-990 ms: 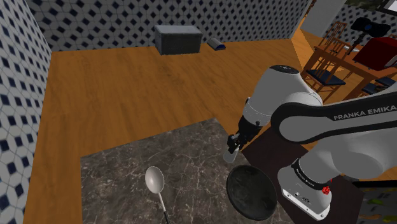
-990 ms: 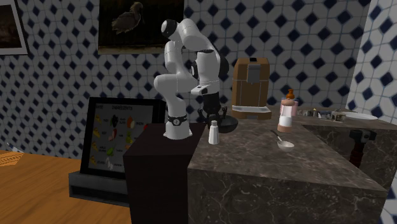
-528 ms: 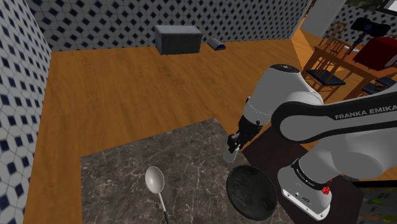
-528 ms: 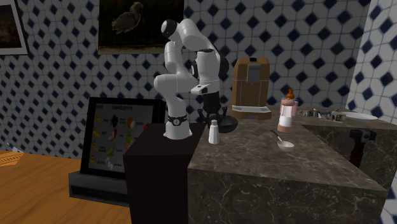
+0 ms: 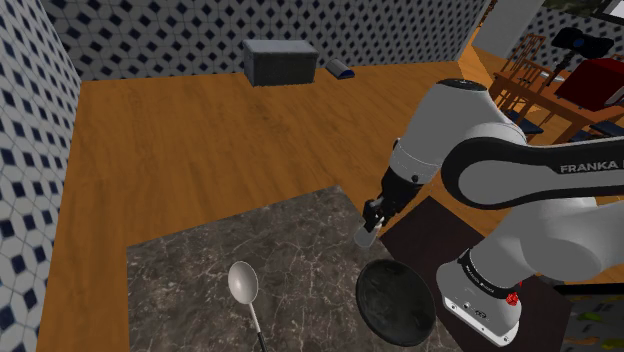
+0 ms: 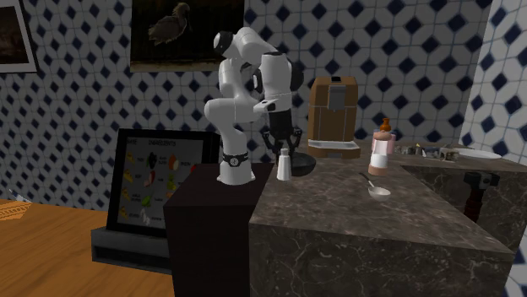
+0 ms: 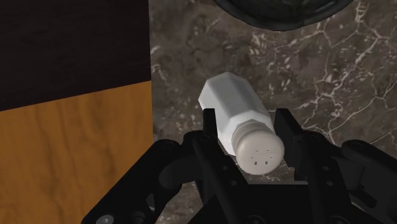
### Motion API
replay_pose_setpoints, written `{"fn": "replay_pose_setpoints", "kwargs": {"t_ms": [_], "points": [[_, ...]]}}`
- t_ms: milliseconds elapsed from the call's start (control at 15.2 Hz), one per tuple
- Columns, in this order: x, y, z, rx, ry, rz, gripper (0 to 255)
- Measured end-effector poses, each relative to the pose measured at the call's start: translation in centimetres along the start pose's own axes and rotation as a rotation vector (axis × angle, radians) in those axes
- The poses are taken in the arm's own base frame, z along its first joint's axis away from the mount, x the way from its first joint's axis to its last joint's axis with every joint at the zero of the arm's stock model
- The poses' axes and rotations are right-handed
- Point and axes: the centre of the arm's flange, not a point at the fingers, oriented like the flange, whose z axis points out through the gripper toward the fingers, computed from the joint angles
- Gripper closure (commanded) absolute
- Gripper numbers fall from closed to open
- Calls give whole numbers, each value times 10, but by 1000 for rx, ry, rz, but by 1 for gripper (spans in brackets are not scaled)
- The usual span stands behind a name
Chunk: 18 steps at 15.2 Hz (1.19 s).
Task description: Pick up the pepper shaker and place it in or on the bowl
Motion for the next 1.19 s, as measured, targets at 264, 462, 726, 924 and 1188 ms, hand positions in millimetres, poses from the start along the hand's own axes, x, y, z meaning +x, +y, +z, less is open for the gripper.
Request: {"fn": "replay_pose_setpoints", "kwargs": {"t_ms": [264,462,726,924,1188], "points": [[-1,-2,-19,0,0,0,255],[-1,-5,-37,0,0,0,255],[-3,-8,-57,0,0,0,255],[-3,-8,-73,0,0,0,255],[-4,-11,-93,0,-1,0,255]]}}
